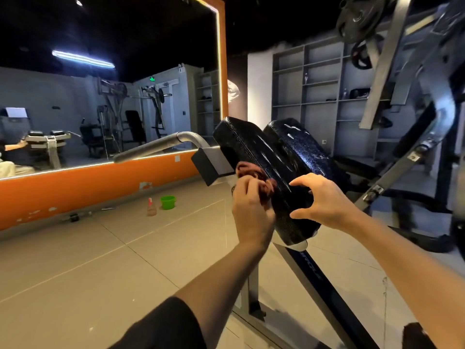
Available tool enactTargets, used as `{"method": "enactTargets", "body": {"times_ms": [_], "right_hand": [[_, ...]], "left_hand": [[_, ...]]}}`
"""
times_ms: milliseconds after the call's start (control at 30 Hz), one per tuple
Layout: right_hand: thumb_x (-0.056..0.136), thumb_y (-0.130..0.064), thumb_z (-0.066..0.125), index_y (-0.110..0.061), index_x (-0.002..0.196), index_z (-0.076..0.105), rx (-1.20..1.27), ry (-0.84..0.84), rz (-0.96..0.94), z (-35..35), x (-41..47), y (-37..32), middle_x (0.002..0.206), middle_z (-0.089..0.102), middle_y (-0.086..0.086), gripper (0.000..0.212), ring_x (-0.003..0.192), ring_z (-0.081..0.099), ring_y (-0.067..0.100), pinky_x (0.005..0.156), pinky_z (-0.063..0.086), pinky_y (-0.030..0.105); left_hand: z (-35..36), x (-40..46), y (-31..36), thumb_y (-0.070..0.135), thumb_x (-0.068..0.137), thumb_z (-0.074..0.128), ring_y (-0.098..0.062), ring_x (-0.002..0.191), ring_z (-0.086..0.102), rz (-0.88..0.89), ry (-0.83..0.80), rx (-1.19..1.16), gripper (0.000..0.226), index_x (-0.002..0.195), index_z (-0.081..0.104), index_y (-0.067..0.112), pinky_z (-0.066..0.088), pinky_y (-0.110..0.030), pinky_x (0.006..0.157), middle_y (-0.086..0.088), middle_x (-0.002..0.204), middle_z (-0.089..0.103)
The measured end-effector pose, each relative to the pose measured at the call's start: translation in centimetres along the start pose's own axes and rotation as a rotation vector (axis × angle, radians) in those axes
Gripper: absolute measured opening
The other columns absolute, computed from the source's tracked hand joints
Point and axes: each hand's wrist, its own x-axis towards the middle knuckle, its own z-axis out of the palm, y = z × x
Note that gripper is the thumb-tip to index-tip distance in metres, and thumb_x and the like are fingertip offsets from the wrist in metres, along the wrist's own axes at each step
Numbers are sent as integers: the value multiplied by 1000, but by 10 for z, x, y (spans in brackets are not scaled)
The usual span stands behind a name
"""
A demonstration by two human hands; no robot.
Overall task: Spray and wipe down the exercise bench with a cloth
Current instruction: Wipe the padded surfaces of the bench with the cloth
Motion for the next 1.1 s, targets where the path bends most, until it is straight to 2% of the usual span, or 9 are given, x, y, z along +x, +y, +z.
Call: {"method": "enactTargets", "body": {"times_ms": [133,300,400,500,600,667,833,967,1100], "right_hand": [[64,-16,87,-20,125,56,12,-67,4,1,-3,-1,116,56,-3,68,112,47,16,101,44,39],[63,-16,88,-21,122,57,11,-49,16,-1,-7,1,113,56,-5,67,110,49,17,97,47,38],[63,-15,88,-19,125,56,6,-30,23,-4,-8,2,114,55,-5,70,110,49,17,99,47,41],[63,-15,88,-19,128,55,-3,-41,24,-3,-11,3,115,54,-5,72,113,48,17,100,46,41],[63,-16,88,-19,128,55,-24,-62,22,0,-15,3,120,55,-2,72,115,47,17,100,44,38],[64,-14,88,-19,126,56,-13,-69,27,0,-16,2,119,56,-1,71,114,47,17,100,45,37],[65,-11,87,-18,129,54,-8,-63,50,-6,-20,4,119,55,0,72,115,48,18,100,46,42],[65,-11,87,-18,131,53,-24,-62,71,-9,-24,9,121,54,-1,75,118,48,18,101,45,40],[66,-12,87,-18,133,53,-30,-99,73,-6,-26,9,127,54,1,75,122,47,18,103,43,41]], "left_hand": [[-17,-43,-7,-1,73,72,-6,91,46,104,-251,-89,29,93,57,15,41,-13,76,10,104,47],[-16,5,-9,7,82,68,-17,110,45,-115,89,-92,34,114,56,8,44,-32,99,-4,122,45],[9,-11,12,34,92,57,-20,129,37,-151,-9,-142,44,129,51,11,34,-34,110,-7,140,38],[16,-48,7,22,90,60,-23,117,48,-46,8,-82,23,110,63,10,46,-42,99,-7,125,52],[3,-70,-9,11,77,75,-17,102,48,118,-139,-23,25,96,59,13,52,-35,85,-2,114,52],[-6,-67,-11,5,73,76,-13,102,46,124,-145,-69,41,106,53,15,52,-31,85,-1,114,49],[-12,-18,4,13,76,78,-8,114,33,-253,107,-225,54,123,52,13,22,3,98,-5,134,29],[5,-43,14,7,76,76,-11,110,42,-198,-12,-204,43,114,57,13,45,-26,102,-6,126,43],[4,-81,7,5,75,77,-7,102,45,-75,-259,-187,46,114,57,16,44,-11,90,2,117,44]]}}
